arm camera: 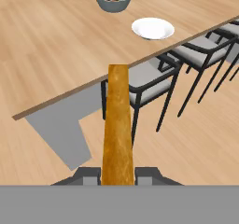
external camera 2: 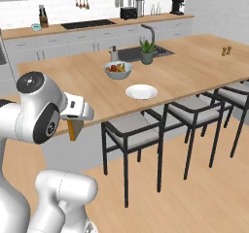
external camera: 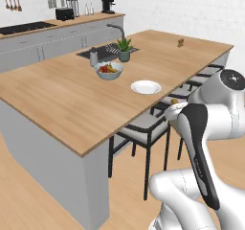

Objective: Start the toaster. Once the lever pops up, take the bread to the plate on the dining counter.

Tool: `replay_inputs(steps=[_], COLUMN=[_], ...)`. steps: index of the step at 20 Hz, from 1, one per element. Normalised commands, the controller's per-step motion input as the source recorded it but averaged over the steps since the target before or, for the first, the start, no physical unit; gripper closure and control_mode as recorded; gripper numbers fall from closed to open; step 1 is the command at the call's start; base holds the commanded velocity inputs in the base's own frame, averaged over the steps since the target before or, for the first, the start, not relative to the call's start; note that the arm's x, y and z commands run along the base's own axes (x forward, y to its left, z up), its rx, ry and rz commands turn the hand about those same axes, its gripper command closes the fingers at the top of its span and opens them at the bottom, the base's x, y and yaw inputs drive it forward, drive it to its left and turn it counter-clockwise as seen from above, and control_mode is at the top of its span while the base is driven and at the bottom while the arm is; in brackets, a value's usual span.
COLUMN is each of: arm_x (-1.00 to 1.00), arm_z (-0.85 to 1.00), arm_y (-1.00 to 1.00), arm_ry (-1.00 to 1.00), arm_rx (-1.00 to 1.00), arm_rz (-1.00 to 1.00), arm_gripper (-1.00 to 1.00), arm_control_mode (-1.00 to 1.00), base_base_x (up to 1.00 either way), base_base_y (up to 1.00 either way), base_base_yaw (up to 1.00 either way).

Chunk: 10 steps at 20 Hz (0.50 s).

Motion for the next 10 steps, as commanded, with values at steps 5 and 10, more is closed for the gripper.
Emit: replay_inputs(steps=[5,10], arm_x=[0.00,0.00], arm_z=[0.00,0.00], arm_y=[0.00,0.00], arm_ry=[0.00,0.00], arm_rx=[0.00,0.00], arm_rz=[0.00,0.00], arm_gripper=[1.00,1.00], arm_control_mode=[1.00,1.00], base_base_x=[0.72,0.61], base_base_y=[-1.00,-1.00], base_base_yaw=[0.41,0.42])
